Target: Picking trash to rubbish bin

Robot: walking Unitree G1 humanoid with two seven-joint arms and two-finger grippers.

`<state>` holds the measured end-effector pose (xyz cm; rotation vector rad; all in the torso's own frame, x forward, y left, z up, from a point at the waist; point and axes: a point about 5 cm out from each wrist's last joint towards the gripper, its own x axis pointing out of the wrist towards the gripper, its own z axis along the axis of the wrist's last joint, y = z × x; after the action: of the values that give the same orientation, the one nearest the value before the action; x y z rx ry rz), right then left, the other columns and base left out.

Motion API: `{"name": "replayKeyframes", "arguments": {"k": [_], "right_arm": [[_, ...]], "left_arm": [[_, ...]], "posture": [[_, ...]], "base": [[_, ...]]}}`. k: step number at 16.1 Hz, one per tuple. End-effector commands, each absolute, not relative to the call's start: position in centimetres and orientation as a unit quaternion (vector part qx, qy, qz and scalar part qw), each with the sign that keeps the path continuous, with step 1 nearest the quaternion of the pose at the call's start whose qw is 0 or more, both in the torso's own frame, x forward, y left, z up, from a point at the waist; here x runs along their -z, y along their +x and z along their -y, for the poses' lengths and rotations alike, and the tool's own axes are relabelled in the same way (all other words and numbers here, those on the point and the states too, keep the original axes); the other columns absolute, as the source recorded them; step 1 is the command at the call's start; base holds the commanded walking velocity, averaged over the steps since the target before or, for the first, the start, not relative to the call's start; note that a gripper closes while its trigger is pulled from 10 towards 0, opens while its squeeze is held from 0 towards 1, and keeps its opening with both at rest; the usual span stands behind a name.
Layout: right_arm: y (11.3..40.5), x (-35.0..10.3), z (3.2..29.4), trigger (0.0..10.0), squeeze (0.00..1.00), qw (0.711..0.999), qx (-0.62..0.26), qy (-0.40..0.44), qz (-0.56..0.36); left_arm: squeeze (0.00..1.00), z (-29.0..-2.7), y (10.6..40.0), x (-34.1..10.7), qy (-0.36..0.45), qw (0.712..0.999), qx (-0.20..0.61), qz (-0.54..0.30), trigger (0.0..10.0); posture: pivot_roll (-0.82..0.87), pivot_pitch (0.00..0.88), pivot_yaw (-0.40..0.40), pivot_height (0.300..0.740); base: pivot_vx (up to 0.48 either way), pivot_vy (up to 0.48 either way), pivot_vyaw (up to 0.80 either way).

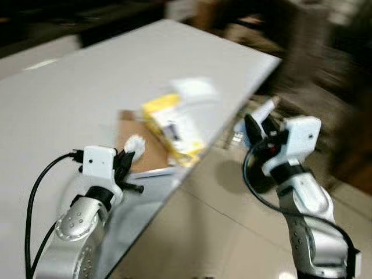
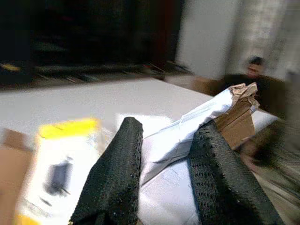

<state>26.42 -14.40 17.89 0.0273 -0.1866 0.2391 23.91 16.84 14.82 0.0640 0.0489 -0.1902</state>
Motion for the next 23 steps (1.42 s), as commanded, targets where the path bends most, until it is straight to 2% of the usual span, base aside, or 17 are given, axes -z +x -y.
{"name": "replayKeyframes", "arguments": {"k": [1,2,7,17,23], "right_arm": [[26.2,-17.0,14.2,10.0,0.00,0.991,-0.124,0.005,0.059],[25.9,-15.1,13.5,10.0,0.00,0.987,-0.160,-0.017,0.003],[25.3,-12.5,13.0,10.0,0.00,0.978,-0.189,-0.058,-0.069],[24.6,-10.7,13.0,10.0,0.00,0.973,-0.193,-0.073,-0.106],[24.2,-9.3,13.7,10.0,0.00,0.976,-0.163,-0.056,-0.131]], "left_arm": [[0.00,-16.6,24.4,-15.4,0.055,0.995,0.086,0.004,10.0],[0.00,-16.5,24.7,-15.7,0.056,0.995,0.087,0.008,10.0],[0.00,-16.2,24.6,-15.7,0.075,0.993,0.095,0.013,10.0],[0.00,-16.1,24.5,-15.1,0.090,0.991,0.098,0.008,10.0],[0.00,-15.7,24.7,-14.2,0.069,0.991,0.112,-0.015,10.0]], "posture": [[0.06,0.033,-0.072,0.740],[0.06,0.035,-0.074,0.740],[0.06,0.043,-0.091,0.740],[0.06,0.046,-0.085,0.740],[0.05,0.048,-0.078,0.740]], "base": [[0.000,0.000,-0.80],[0.000,0.000,-0.80],[0.000,0.000,-0.79],[0.000,-0.468,0.00],[0.000,0.080,-0.07]]}}
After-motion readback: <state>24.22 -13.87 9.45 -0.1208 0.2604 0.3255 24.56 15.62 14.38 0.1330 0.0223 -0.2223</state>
